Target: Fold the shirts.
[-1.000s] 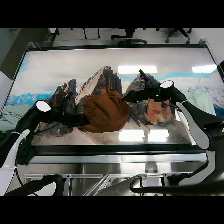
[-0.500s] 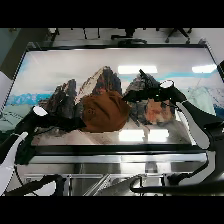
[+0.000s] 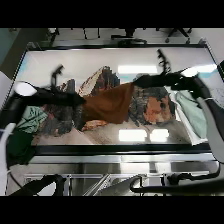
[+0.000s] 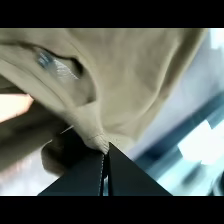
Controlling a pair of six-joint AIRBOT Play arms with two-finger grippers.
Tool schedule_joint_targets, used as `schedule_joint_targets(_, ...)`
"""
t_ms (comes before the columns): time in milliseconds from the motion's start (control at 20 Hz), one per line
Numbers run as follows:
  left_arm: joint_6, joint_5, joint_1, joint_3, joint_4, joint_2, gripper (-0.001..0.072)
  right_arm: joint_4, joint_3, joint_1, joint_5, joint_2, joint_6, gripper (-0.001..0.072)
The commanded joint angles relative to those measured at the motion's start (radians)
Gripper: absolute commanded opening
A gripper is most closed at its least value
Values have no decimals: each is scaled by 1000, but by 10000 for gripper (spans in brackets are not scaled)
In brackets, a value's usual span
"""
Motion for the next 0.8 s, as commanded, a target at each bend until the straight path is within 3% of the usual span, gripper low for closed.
schedule_joint_targets(0, -57, -39, 39, 299, -12, 182, 9, 3, 125, -72, 39, 200, -4, 12)
schedule_joint_targets(200, -108, -33, 23, 584, -2, 302, 9, -72, 291, -77, -10, 398, -52, 13)
schedule_joint_targets(400, -156, -71, 20, 643, 27, 326, 9, -227, 362, -77, -51, 447, -52, 13)
schedule_joint_targets(750, -166, -161, 20, 330, 171, 144, 10, -225, 304, 27, 81, 64, 6, 14)
